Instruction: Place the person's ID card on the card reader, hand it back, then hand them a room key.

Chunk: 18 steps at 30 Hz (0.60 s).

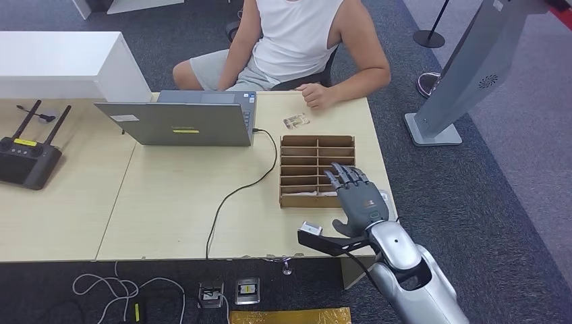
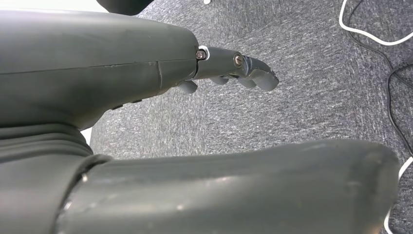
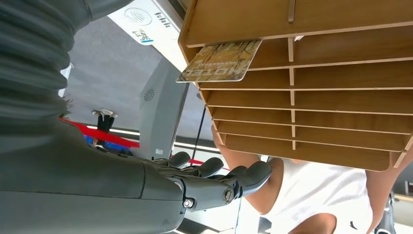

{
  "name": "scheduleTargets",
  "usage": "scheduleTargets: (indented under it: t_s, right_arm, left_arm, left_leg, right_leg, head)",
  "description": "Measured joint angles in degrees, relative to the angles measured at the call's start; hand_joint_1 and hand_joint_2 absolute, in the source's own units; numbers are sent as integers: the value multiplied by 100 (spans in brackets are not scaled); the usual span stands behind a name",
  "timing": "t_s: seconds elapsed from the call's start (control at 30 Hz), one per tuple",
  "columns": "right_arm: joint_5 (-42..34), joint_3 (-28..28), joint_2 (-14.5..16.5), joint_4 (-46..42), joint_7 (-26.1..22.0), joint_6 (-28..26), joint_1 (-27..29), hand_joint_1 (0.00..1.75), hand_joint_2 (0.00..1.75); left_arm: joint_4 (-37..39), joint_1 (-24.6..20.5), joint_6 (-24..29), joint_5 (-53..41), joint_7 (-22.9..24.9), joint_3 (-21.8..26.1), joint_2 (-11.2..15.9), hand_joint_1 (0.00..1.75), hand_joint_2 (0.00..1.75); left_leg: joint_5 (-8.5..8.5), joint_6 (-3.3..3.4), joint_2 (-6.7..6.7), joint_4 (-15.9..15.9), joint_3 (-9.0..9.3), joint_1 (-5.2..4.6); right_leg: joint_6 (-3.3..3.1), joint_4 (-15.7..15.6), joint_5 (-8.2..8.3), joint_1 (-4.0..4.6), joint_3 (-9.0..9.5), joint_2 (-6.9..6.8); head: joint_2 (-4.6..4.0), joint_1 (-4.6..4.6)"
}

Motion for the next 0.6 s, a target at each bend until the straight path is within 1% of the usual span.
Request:
scheduleTargets:
  t_s: [0.3, 0.6]
  right_arm:
    - [-300, -8, 67, 237, 0, -79, -13, 0, 175]
    - [-577, -159, 73, 631, 28, -495, -168, 0, 175]
  left_arm:
    - [0, 0, 1, -75, -2, -2, 0, 0, 0]
    - [0, 0, 11, -84, -2, -2, -2, 0, 0]
  left_leg:
    - [0, 0, 0, 0, 0, 0]
    - [0, 0, 0, 0, 0, 0]
  right_leg:
    - [0, 0, 0, 0, 0, 0]
    - [0, 0, 0, 0, 0, 0]
  head:
    - [0, -1]
    - [0, -1]
